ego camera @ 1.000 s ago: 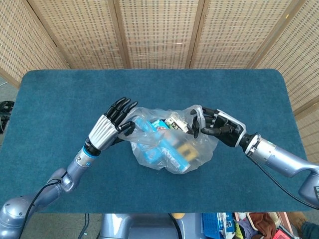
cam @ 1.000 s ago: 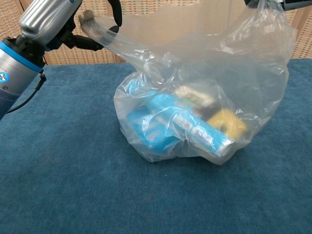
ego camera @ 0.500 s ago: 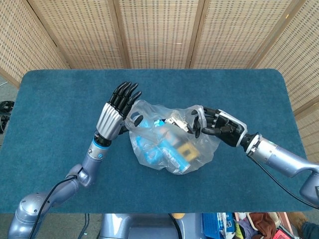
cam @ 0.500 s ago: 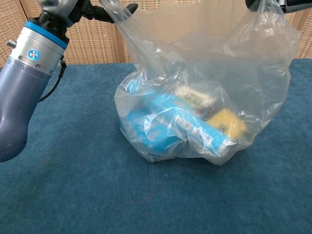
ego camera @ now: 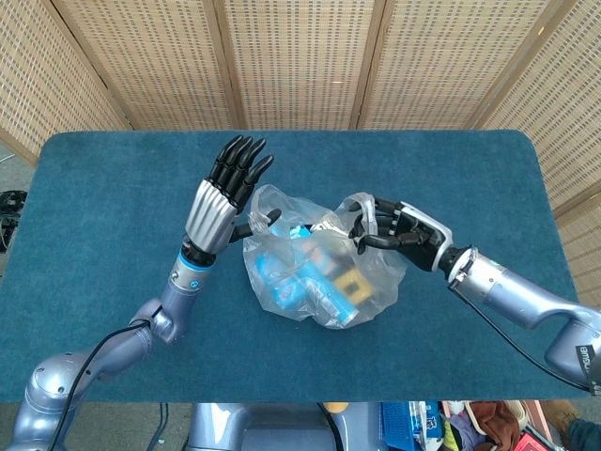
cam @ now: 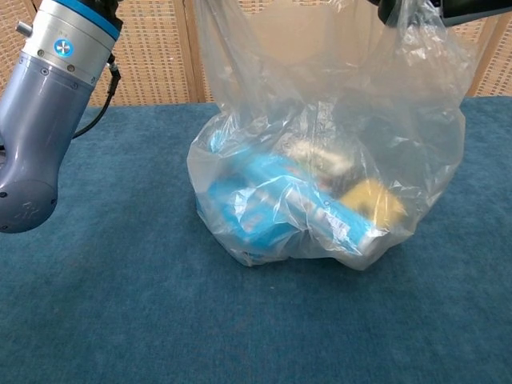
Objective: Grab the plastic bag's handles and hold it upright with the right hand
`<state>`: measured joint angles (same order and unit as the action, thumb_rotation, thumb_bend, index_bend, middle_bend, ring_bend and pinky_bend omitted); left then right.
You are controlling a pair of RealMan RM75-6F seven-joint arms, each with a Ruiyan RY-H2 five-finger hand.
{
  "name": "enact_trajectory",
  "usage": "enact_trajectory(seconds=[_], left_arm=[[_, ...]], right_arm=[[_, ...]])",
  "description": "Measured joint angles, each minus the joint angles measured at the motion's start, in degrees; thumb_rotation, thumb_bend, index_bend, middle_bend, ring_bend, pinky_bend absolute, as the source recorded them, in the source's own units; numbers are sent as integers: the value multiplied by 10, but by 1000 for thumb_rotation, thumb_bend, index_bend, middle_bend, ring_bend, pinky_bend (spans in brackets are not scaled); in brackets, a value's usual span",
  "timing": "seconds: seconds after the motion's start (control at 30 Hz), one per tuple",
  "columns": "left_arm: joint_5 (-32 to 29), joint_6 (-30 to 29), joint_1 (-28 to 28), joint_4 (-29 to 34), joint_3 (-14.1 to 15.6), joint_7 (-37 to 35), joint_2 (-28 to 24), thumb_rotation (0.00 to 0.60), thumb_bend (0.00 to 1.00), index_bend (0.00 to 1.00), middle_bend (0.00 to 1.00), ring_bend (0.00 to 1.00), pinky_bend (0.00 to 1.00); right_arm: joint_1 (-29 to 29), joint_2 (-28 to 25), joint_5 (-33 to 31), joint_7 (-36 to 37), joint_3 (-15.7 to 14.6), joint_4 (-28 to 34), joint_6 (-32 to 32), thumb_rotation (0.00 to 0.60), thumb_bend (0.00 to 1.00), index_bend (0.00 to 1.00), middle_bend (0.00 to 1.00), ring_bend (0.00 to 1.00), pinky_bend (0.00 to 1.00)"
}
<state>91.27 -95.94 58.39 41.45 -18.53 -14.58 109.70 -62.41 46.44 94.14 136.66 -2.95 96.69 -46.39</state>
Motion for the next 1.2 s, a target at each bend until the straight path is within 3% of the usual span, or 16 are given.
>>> enact_trajectory(seconds=[0.13,0.67,1.2], left_arm=[[0,3,8,31,-5,19,-19,600,236,0,0,0,51],[-22,64,46,134,-42,87,-84,600,237,0,0,0,50],[-48,95,58,170,-53,116,-90,600,237,0,0,0,50]], right_arm=[[-5,8,-37,-40,20,12,28,600,0,375,546,392,379],[9,46,-132,-142,96,48,75,600,0,373,488,323,372],[17,87,-238,-234,164,57,124,600,0,369,451,278,311]])
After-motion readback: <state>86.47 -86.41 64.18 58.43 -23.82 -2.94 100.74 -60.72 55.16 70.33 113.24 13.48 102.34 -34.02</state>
